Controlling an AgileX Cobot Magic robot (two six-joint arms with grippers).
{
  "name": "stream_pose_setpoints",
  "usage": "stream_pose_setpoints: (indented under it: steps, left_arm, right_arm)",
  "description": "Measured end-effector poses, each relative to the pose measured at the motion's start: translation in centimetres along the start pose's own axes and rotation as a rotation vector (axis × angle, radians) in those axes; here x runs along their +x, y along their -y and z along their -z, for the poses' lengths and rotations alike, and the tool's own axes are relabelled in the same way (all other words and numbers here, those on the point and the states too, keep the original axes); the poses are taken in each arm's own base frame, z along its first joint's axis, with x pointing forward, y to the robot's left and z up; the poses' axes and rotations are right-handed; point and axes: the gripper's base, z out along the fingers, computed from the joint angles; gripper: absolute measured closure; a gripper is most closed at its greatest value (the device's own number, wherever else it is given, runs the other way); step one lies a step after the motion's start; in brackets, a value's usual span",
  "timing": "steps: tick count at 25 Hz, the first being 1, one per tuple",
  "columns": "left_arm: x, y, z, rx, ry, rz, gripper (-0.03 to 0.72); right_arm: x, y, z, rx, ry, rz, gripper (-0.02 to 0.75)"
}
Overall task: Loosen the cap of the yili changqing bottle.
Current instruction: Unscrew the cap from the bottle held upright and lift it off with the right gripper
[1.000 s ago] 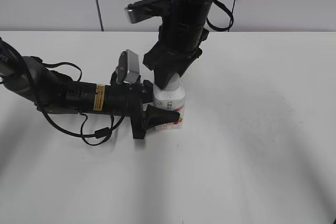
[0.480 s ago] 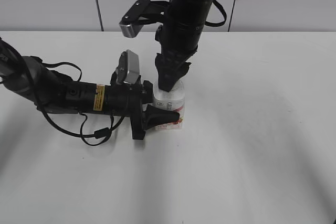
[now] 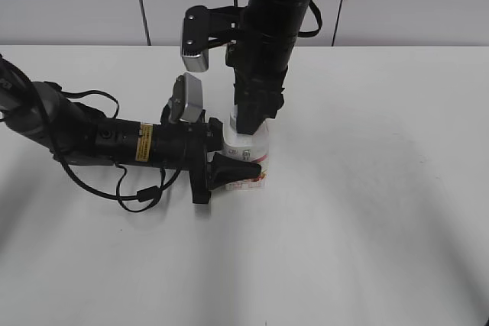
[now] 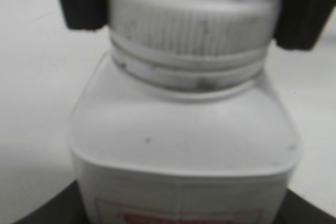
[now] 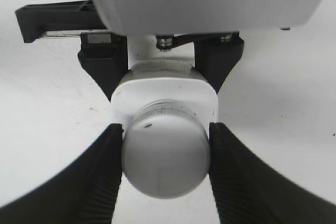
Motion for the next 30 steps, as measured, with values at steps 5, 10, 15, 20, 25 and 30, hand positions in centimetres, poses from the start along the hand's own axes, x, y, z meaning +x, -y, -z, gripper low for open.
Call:
stream_pose_setpoints:
  steps: [5, 10, 15, 20, 25, 30]
  left_arm:
    - [0.0, 0.0, 0.0, 0.003, 0.000, -0.001, 0.312]
    - [0.0, 0.0, 0.0, 0.004, -0.001, -0.002, 0.312]
    - [0.0, 0.0, 0.0, 0.005, -0.001, -0.002, 0.312]
    - [0.0, 0.1, 0.0, 0.014, -0.001, -0.005, 0.312]
    - [0.0, 0.2, 0.0, 0.021, -0.001, -0.008, 0.312]
    - [0.0, 0.2, 0.0, 0.021, -0.002, -0.008, 0.312]
  right_arm:
    - [0.0, 0.0, 0.0, -0.002, 0.001, 0.005, 0.342]
    - [0.0, 0.0, 0.0, -0.003, 0.001, 0.006, 0.342]
    - [0.0, 0.0, 0.0, -0.003, 0.002, 0.007, 0.339]
    - [0.0, 0.0, 0.0, -0.004, 0.003, 0.007, 0.267]
    - [-0.2, -0.1, 0.0, -0.007, 0.016, 0.004, 0.170]
    - [-0.4, -0.3, 1.2, 0.011, 0.037, -0.056, 0.159]
